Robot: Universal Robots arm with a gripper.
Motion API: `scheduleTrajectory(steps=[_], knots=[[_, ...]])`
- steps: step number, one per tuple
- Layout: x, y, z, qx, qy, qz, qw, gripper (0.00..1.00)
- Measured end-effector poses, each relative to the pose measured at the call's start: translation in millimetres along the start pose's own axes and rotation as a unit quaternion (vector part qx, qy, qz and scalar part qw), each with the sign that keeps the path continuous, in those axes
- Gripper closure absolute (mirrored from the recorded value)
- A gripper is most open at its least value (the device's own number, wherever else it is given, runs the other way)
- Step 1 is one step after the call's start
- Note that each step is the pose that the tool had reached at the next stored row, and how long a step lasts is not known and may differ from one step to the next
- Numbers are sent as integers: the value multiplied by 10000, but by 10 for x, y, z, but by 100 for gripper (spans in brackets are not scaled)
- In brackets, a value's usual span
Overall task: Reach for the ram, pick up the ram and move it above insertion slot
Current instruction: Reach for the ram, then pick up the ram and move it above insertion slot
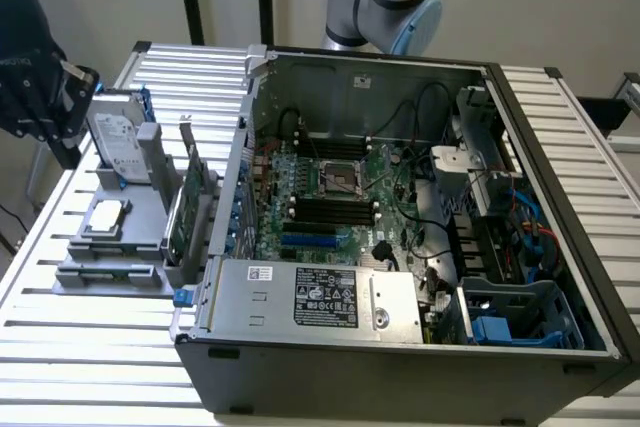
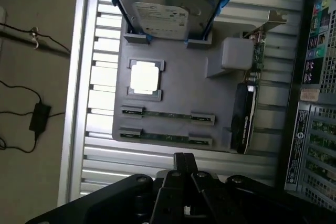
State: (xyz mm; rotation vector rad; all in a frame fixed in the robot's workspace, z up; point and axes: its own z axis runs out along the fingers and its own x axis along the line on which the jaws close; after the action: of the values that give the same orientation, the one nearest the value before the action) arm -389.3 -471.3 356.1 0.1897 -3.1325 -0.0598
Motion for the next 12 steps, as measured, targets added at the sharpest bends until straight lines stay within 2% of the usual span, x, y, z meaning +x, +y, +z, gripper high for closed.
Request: scheduleTrajectory(steps=[3, 6, 9, 12], knots=[[0, 0, 0, 0, 10, -269, 9996, 89], [0, 0, 0, 0, 21, -547, 9985, 89], [0, 0, 0, 0, 31, -816, 9967, 89], [0, 0, 0, 1, 42, -1092, 9940, 89]])
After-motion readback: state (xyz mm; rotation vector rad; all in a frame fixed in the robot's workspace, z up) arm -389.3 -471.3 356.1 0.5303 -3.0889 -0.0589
